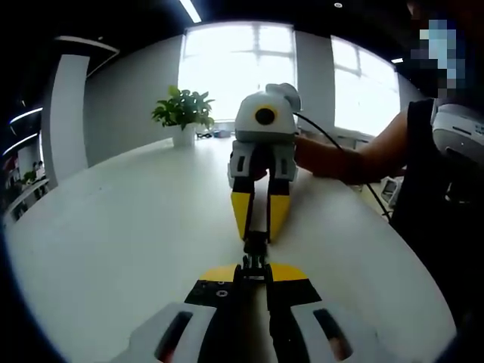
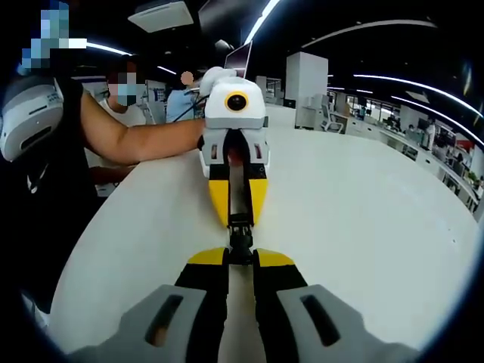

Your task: Snap the two parts of the plastic buckle together until the buckle closes and remains connected.

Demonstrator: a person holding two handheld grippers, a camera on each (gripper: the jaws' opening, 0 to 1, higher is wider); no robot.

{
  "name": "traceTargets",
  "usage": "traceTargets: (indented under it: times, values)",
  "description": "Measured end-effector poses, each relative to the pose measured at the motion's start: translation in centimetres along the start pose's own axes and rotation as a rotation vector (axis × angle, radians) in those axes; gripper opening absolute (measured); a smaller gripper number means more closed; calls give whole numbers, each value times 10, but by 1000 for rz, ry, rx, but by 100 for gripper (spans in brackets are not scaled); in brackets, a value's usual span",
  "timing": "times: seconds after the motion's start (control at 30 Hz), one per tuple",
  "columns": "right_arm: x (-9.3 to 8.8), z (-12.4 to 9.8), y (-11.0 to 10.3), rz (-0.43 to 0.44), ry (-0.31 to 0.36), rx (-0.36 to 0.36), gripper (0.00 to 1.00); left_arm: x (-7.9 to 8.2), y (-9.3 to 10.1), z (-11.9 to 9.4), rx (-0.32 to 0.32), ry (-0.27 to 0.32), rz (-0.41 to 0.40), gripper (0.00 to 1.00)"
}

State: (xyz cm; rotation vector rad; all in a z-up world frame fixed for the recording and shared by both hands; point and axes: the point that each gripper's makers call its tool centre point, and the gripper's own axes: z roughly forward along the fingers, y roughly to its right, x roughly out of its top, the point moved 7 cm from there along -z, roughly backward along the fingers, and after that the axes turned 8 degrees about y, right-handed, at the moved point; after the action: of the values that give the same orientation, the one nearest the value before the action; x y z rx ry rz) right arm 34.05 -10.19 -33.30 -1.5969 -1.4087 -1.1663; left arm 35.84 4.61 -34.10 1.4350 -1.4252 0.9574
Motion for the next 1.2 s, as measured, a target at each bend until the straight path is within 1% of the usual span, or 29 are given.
traceTargets:
  times: [0.2, 0.37, 0.6, 0.73, 0.9, 1.07, 1.2]
  values:
    - [0, 0, 0, 0, 2, 2, 11, 3, 0, -1, 0, 17, 0, 11]
    - [1, 0, 0, -4, 8, -1, 11, 3, 1, 0, -9, 19, 1, 11]
    - [1, 0, -1, -6, 13, 8, 11, 3, 2, 0, -15, 23, 3, 11]
    - [1, 1, -4, -8, 17, 24, 11, 3, 5, 1, -28, 22, 9, 11]
    - [3, 1, -4, -14, 31, 23, 11, 6, 4, -1, -32, 42, 8, 11]
    - [3, 0, -4, -19, 34, 26, 11, 7, 5, -1, -31, 45, 19, 11]
    - [6, -1, -3, -21, 50, 25, 11, 9, 5, -2, -30, 56, 20, 11]
